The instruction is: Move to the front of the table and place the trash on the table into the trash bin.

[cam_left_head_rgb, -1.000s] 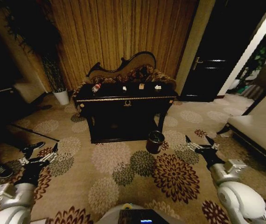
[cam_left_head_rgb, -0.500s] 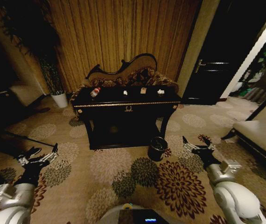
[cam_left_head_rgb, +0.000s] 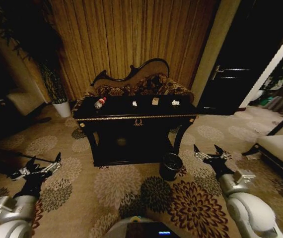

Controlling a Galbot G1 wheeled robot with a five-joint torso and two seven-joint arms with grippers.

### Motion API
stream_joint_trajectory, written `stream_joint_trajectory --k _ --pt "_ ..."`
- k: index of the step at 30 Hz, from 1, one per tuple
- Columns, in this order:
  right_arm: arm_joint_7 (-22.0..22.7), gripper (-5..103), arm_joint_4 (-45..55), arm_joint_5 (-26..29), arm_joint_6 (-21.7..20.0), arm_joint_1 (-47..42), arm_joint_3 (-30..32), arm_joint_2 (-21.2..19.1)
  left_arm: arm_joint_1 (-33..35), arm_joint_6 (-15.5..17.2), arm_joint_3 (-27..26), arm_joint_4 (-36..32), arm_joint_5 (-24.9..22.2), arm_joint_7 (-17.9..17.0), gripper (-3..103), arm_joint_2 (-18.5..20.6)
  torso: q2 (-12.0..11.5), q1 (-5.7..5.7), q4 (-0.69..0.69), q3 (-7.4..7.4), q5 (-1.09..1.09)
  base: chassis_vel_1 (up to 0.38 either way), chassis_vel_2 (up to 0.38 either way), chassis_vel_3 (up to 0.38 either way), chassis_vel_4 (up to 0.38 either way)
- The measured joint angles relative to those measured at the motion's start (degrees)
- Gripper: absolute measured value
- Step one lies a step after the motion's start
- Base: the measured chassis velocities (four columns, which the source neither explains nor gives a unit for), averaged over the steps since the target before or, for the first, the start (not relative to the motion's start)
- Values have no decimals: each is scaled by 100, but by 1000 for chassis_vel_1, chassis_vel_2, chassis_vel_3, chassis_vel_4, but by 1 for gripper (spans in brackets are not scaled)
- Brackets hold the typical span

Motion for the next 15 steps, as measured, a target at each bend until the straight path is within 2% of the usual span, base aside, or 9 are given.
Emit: stream_joint_trajectory --k 15 --pt "2 100 -7 -7 10 26 -63 -17 9 -10 -5 -31 6 17 100 -17 0 1 0 0 0 -164 185 170 -190"
